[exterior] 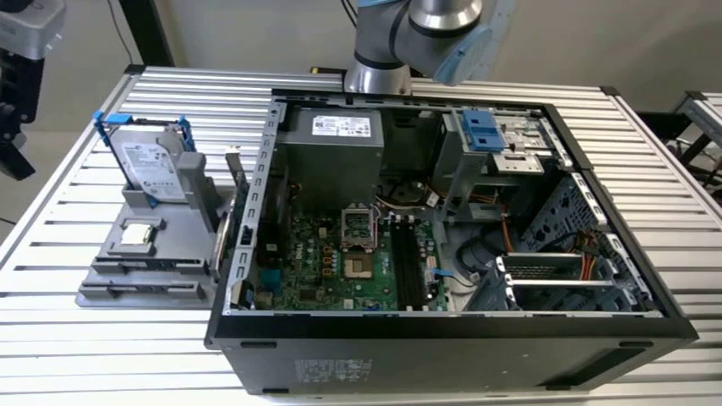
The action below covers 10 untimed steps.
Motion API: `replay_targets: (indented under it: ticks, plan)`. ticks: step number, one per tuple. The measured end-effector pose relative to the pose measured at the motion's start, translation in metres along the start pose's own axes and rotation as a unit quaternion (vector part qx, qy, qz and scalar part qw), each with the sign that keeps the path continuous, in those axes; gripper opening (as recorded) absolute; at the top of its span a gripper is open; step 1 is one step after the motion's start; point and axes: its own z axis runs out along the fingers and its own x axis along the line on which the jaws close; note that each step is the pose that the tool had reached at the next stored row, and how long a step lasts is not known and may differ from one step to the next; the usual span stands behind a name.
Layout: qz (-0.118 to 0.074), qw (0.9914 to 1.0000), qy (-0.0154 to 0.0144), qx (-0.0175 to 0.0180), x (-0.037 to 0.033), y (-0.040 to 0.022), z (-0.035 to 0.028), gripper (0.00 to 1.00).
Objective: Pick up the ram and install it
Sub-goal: 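Pick up the ram and move it above insertion slot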
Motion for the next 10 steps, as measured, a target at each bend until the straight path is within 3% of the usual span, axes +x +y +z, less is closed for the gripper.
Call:
replay_targets:
  ticks: [5, 10]
  plan:
    - [-0.038, 0.99929, 0.0019, -0.0010, 0.0000, 0.0000, 0.0000, 0.00]
    - [-0.083, 0.99657, 0.0040, -0.0019, 0.0000, 0.0000, 0.0000, 0.00]
